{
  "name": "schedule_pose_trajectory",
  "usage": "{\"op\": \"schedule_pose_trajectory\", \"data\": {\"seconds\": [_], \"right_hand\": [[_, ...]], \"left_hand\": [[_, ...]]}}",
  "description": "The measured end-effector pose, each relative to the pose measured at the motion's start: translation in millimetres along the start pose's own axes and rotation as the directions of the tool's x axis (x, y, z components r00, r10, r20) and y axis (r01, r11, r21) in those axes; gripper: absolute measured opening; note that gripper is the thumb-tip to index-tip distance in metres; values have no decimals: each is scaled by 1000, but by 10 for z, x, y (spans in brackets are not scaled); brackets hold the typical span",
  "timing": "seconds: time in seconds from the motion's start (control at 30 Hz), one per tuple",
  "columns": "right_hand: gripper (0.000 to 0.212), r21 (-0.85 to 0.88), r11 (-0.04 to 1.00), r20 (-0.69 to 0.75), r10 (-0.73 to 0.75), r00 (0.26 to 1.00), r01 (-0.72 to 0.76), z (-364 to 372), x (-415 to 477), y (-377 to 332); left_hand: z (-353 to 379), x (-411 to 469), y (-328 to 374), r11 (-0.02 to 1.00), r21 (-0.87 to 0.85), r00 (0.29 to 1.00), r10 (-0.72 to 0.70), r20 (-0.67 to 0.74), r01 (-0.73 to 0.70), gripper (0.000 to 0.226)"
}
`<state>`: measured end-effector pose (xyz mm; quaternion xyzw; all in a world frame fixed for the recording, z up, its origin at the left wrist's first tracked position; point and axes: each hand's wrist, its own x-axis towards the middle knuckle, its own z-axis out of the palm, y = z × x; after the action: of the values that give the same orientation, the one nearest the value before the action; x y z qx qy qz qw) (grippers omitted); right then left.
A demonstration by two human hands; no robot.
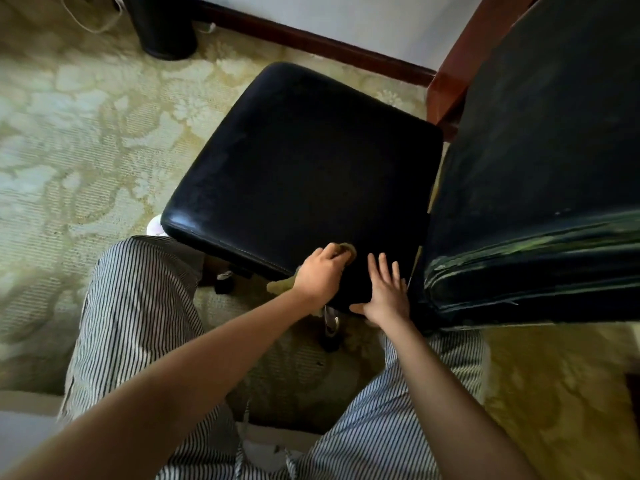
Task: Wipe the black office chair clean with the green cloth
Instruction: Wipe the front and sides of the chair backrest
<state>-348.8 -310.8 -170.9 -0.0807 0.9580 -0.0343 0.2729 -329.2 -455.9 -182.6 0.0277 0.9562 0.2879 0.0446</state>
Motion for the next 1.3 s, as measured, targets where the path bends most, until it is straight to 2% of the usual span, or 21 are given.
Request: {"op": "schedule_pose_trajectory", "data": {"seconds": [0.1, 0.2, 0.23, 0.3, 0.37, 0.43, 0.53, 0.63, 0.7, 0.73, 0.8, 0.83, 0.93, 1.0, 1.03, 1.1, 1.17, 1.2, 1.23, 1.27, 1.3], "right_hand": [[101, -75, 995, 33, 63, 998, -60, -113, -18, 2], [79, -99, 995, 40, 39, 998, -35, -344, -74, -24], [70, -26, 1000, 10, -1, 1000, 1, -437, -104, -37], [54, 277, 959, -66, -48, 997, 65, -616, -167, -98], [36, 576, 805, -165, -52, 985, 139, -844, -291, -157], [29, 741, 634, -257, -40, 966, 223, -1107, -481, -228], [30, 854, 415, -342, -9, 940, 314, -1444, -787, -278], [30, 901, 187, -413, 88, 906, 392, -1752, -988, -251], [34, 903, 65, -430, 100, 897, 425, -1979, -1138, -195], [35, 892, 69, -451, 93, 888, 447, -2086, -1219, -164], [29, 822, 243, -545, 79, 835, 514, -2258, -1369, -124], [28, 758, 333, -615, 78, 785, 560, -2342, -1440, -102], [31, 590, 498, -761, 79, 644, 636, -2524, -1639, -74], [35, 487, 604, -832, 102, 545, 631, -2589, -1733, -42], [36, 424, 660, -874, 119, 471, 620, -2598, -1769, -2], [34, 243, 774, -964, 127, 234, 585, -2587, -1838, 121], [33, 50, 906, -997, 73, -37, 421, -2537, -1850, 321], [30, -6, 950, -989, 40, -143, 311, -2495, -1840, 437], [29, -22, 978, -975, 24, -220, 206, -2449, -1848, 539], [31, 8, 992, -963, 42, -266, 127, -2399, -1857, 617], [35, 66, 994, -955, 87, -282, 85, -2362, -1867, 669]], "left_hand": [[-125, 53, 154, 968, -242, 996, -46, 75, 63, 37], [-386, 62, 404, 880, -463, 994, -107, 24, 106, 38], [-507, 69, 493, 845, -524, 992, -129, -10, 105, 39], [-750, 114, 639, 792, -604, 984, -165, -70, 89, 40], [-1004, 200, 779, 756, -651, 969, -207, -138, 69, 43], [-1273, 289, 919, 733, -679, 951, -242, -192, 49, 48], [-1637, 310, 1178, 669, -742, 962, -181, -206, -33, 65], [-1842, 259, 1442, 621, -759, 971, 13, -241, -197, 90], [-1897, 226, 1631, 528, -797, 955, 125, -271, -295, 93], [-1916, 219, 1734, 457, -832, 949, 143, -282, -316, 91], [-1948, 200, 1932, 331, -879, 939, 129, -318, -344, 84], [-1971, 196, 2040, 298, -877, 926, 111, -361, -377, 80], [-2070, 212, 2323, 252, -805, 840, 75, -537, -537, 55], [-2190, 280, 2490, 255, -738, 777, 119, -618, -625, 36], [-2250, 322, 2576, 282, -695, 748, 173, -641, -661, 29], [-2330, 408, 2745, 368, -576, 681, 325, -656, -730, 23], [-2331, 500, 2879, 431, -442, 614, 480, -626, -787, 32], [-2313, 533, 2926, 457, -380, 591, 547, -593, -804, 37], [-2282, 555, 2960, 482, -315, 571, 604, -556, -817, 40], [-2242, 571, 2978, 499, -245, 547, 655, -521, -831, 42], [-2203, 588, 2974, 504, -171, 516, 699, -495, -847, 43]]}}
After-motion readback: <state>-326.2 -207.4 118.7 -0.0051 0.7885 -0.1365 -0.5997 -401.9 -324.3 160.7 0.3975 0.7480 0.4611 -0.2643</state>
